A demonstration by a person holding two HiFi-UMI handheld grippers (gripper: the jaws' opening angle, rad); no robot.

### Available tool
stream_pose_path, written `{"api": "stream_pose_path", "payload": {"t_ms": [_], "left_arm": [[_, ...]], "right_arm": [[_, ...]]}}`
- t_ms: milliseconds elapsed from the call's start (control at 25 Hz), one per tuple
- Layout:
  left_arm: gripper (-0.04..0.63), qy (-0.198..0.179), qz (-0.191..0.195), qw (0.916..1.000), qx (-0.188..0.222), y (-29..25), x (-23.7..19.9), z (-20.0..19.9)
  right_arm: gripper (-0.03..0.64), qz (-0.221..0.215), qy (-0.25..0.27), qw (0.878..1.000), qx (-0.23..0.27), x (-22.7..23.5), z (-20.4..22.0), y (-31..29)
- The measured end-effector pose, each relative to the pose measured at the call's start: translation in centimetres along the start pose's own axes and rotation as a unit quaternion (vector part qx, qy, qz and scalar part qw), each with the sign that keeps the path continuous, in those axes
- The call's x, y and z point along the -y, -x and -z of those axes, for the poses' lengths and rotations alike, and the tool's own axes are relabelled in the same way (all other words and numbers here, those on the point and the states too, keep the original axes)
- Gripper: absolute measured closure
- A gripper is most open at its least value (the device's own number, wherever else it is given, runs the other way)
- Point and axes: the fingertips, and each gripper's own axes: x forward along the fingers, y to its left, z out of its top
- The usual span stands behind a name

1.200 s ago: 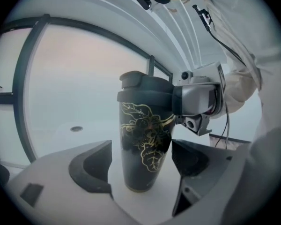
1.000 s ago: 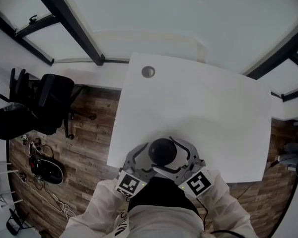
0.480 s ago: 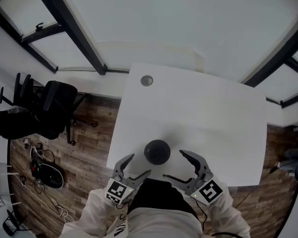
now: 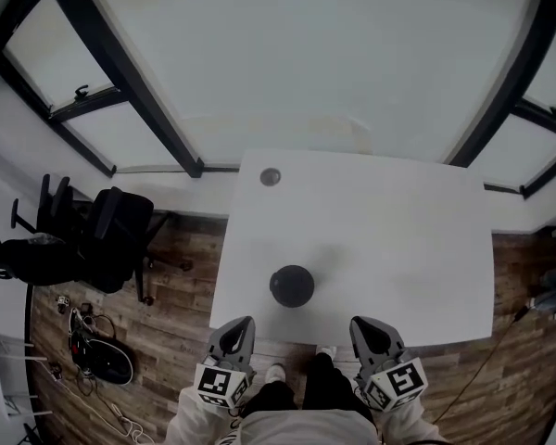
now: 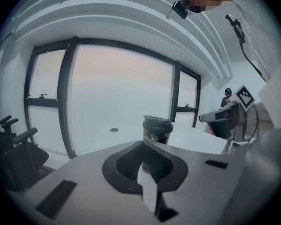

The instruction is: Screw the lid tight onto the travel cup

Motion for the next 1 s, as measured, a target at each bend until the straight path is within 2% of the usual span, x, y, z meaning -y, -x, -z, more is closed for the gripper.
{"api": "stream_pose_path", "payload": {"t_ms": [120, 240, 440, 640, 760, 1000], "left_arm": [[0.588, -0.024, 0.027, 0.9992, 0.017, 1.4, 1.6, -1.2], [0.588, -0.029, 0.045, 0.9982, 0.027, 3.9, 2.4, -1.6], [0.588, -0.039, 0.034, 0.9979, 0.039, 10.2, 1.7, -1.9], [0.588, -0.038, 0.034, 0.9981, 0.034, 14.3, 1.0, -2.5], [0.588, -0.039, 0.035, 0.9981, 0.034, 15.9, 1.1, -2.8], [0.588, -0.054, 0.038, 0.9961, 0.059, 16.4, 2.3, -5.2]], "right_arm": [[0.595, 0.03, 0.001, 1.0, 0.006, -1.9, 0.1, 1.9], [0.595, 0.058, -0.01, 0.998, 0.015, -4.8, 0.5, 3.6], [0.595, 0.117, -0.007, 0.992, 0.039, -11.1, 1.6, 6.0], [0.595, 0.166, -0.002, 0.985, 0.051, -15.3, 1.4, 7.4], [0.597, 0.174, 0.01, 0.983, 0.049, -16.9, 0.9, 8.0], [0.597, 0.17, 0.038, 0.983, 0.057, -17.9, -0.9, 9.0]]}}
